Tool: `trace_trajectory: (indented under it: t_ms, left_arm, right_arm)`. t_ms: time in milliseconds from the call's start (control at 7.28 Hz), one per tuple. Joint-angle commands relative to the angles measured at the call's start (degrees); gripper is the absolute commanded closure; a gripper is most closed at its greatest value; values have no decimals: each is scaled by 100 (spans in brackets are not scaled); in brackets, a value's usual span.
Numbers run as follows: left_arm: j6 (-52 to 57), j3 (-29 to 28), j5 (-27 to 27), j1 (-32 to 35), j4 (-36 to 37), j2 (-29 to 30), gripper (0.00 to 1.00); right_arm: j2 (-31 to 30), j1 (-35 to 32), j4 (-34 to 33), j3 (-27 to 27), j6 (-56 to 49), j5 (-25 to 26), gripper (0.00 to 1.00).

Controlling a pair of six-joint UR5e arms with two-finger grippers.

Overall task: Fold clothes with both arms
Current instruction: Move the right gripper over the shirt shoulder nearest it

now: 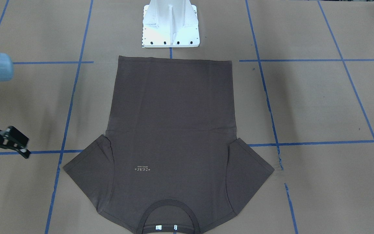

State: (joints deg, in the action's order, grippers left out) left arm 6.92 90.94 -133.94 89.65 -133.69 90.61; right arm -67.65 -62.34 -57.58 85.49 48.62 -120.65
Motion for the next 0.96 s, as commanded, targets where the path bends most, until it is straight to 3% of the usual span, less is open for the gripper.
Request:
trace_trajectory:
  t_ms: [0, 275, 824]
  left_arm:
    - [-7, 3, 0, 0, -17, 1, 0]
    - [-7, 3, 0, 0, -26, 1, 0]
    - [-7, -6, 0, -8, -17, 10, 0]
  right_arm:
    - [331, 501, 536, -750, 516, 576, 18]
    - [576, 940, 564, -1164, 832, 1128, 26]
    - [595, 1276, 564, -1360, 842, 1369, 33]
